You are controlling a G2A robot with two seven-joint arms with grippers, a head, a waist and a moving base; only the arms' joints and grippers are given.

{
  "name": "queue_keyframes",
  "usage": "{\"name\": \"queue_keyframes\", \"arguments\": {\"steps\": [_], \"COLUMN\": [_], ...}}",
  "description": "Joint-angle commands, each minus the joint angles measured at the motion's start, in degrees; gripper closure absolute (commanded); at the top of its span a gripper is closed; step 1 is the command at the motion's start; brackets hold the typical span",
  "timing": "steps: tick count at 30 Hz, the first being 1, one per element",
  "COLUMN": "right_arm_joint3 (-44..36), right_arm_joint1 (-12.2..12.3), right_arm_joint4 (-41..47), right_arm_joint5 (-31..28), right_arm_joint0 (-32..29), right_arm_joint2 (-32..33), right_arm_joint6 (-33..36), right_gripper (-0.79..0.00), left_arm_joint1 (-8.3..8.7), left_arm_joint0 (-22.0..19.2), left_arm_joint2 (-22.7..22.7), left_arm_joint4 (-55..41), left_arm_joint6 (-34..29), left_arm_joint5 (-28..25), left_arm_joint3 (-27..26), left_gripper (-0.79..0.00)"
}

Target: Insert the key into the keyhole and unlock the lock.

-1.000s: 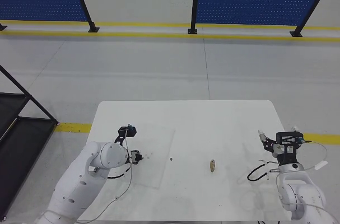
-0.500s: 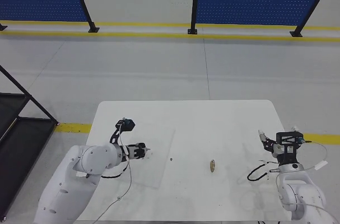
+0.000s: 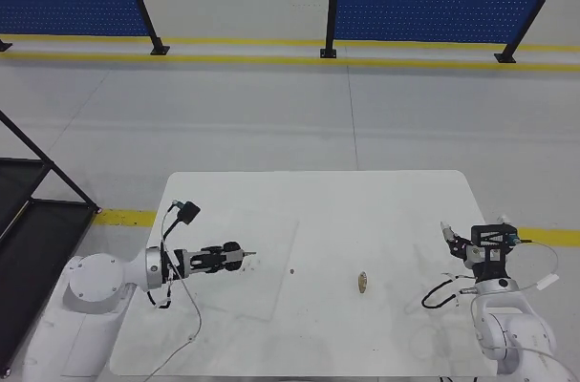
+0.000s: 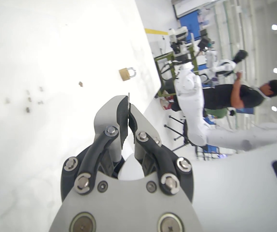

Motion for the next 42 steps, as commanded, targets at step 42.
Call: {"name": "queue_keyframes", "arguments": {"steps": [42], "right_arm_joint3": [-5.96], "right_arm_joint1": [0.44], "right_arm_joint4": [-4.27], "right_arm_joint5": [-7.33], "right_arm_joint0": [0.38], "right_arm_joint2": [-1.18], "right_arm_joint6": [5.12], "right_gripper": [-0.785], "left_arm_joint1": [4.34], "left_arm_joint0": [-9.68], "left_arm_joint2": [0.32], "left_arm_joint4": [-32.03], "left_arm_joint6": [-16.3], "left_arm_joint5": [-5.05], "left_arm_joint3": [19.4], "left_gripper": [0.0]}}
